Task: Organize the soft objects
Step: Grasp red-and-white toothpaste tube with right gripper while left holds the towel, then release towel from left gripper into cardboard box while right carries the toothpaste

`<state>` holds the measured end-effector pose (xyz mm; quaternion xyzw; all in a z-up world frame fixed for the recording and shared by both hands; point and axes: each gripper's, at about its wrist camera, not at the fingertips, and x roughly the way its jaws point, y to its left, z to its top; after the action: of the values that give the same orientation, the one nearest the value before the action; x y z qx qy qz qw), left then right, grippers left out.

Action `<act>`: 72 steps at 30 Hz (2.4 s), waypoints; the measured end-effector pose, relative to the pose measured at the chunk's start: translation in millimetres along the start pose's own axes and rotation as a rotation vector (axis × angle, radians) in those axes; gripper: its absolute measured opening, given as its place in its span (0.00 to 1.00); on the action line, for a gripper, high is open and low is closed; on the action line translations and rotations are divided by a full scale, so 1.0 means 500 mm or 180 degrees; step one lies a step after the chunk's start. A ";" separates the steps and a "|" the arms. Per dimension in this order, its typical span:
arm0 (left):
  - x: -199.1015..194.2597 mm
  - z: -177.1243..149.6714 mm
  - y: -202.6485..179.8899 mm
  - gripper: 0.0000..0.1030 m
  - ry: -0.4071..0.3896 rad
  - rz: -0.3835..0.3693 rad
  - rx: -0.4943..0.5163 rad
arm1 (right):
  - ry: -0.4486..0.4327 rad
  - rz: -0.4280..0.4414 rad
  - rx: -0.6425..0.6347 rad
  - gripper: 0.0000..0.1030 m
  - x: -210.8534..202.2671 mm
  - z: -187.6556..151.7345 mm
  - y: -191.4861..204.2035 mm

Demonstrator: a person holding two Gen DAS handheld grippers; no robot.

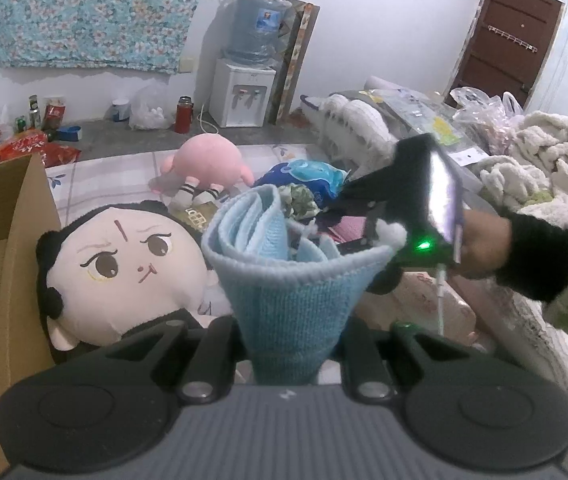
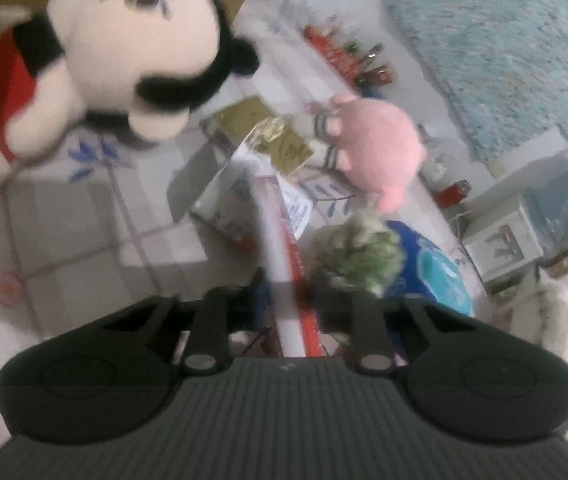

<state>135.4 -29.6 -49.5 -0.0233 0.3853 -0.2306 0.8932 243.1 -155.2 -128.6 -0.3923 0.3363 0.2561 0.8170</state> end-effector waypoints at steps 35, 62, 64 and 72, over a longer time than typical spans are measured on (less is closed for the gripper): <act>-0.474 -0.011 0.047 0.16 -0.0864 0.0654 -0.0432 | -0.1971 0.1286 0.1877 0.16 -0.553 0.142 0.072; -0.048 0.133 0.670 0.17 0.0762 0.0412 -0.1579 | -0.0125 0.2444 0.1574 0.16 -0.082 0.578 0.057; -0.002 0.138 0.686 0.17 0.0835 0.0240 -0.1541 | -0.0017 0.2440 0.1569 0.16 -0.055 0.589 0.056; 0.119 0.120 0.775 0.19 0.1051 0.0168 -0.1746 | 0.0496 0.2296 0.1543 0.17 0.051 0.645 0.069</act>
<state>365.4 282.7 -132.6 -0.2155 0.5733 -0.0956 0.7847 348.6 130.4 -13.6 -0.0650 0.5627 0.4083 0.7159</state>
